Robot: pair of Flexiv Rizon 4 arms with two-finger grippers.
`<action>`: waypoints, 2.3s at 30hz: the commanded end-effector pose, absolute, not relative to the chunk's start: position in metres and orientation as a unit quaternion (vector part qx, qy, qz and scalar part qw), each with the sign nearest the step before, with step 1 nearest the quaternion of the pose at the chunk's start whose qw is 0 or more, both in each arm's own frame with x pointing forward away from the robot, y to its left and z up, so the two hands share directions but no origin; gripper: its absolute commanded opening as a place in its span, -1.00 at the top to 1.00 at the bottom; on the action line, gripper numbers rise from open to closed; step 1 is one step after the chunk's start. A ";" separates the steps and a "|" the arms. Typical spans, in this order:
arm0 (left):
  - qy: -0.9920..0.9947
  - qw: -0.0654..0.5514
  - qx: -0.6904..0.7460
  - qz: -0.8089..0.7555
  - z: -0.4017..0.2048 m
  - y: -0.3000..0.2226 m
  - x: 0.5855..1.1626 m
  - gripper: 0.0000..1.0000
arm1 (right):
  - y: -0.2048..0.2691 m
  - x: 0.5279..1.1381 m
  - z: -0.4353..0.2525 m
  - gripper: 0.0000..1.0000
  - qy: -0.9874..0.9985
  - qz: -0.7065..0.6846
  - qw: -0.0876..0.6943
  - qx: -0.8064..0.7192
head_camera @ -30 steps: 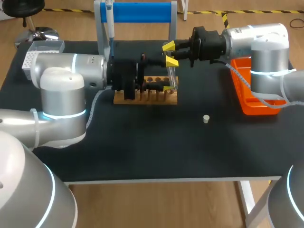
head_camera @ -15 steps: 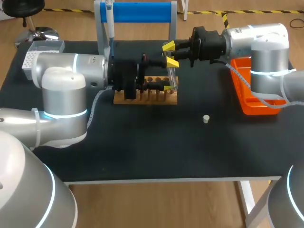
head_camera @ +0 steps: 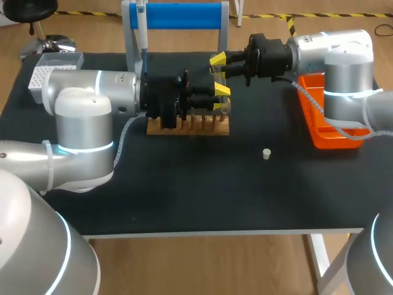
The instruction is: Invert the test tube, pick up the pipette, mount the tip to pipette, aspirate from beaker and dispense into the tube, eject the tip, return the pipette, and cap with the stopper.
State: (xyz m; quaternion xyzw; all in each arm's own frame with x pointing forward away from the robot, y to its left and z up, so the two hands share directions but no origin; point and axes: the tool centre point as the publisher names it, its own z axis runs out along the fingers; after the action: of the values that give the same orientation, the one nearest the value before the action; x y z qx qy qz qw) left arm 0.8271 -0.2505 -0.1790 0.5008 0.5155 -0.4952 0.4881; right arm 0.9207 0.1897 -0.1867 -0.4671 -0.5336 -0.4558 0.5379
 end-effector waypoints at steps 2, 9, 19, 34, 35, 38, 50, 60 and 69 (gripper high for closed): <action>0.515 0.488 0.498 -0.499 -0.178 -0.249 0.828 1.00 | 0.189 0.920 -0.187 1.00 -0.535 -0.455 0.537 -0.468; 0.524 0.484 0.495 -0.496 -0.180 -0.248 0.827 1.00 | 0.189 0.920 -0.187 -1.00 -0.535 -0.455 0.537 -0.468; 0.524 0.484 0.495 -0.496 -0.180 -0.248 0.827 1.00 | 0.189 0.920 -0.187 -1.00 -0.535 -0.455 0.537 -0.468; 0.524 0.484 0.495 -0.496 -0.180 -0.248 0.827 1.00 | 0.147 0.903 -0.182 -1.00 -0.587 -0.503 0.454 -0.443; 0.524 0.484 0.495 -0.496 -0.180 -0.248 0.827 1.00 | 0.142 0.901 -0.182 -1.00 -0.592 -0.506 0.445 -0.441; 0.524 0.484 0.495 -0.496 -0.180 -0.248 0.827 1.00 | 0.126 0.894 -0.185 -1.00 -0.614 -0.518 0.408 -0.434; 0.524 0.484 0.495 -0.496 -0.180 -0.248 0.827 1.00 | 0.104 0.882 -0.195 -1.00 -0.662 -0.543 0.287 -0.431; 0.524 0.484 0.495 -0.496 -0.180 -0.248 0.827 1.00 | 0.108 0.881 -0.198 -1.00 -0.686 -0.531 0.261 -0.424; 0.524 0.484 0.495 -0.496 -0.180 -0.248 0.827 1.00 | 0.116 0.872 -0.226 -1.00 -0.809 -0.457 0.110 -0.353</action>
State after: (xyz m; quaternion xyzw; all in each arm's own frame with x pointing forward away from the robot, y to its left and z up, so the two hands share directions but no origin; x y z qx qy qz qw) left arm 0.8269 -0.2476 -0.1803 0.4949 0.5239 -0.4962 0.4842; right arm 0.8740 0.1130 -0.2266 -0.3865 -0.7495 -0.5022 0.1913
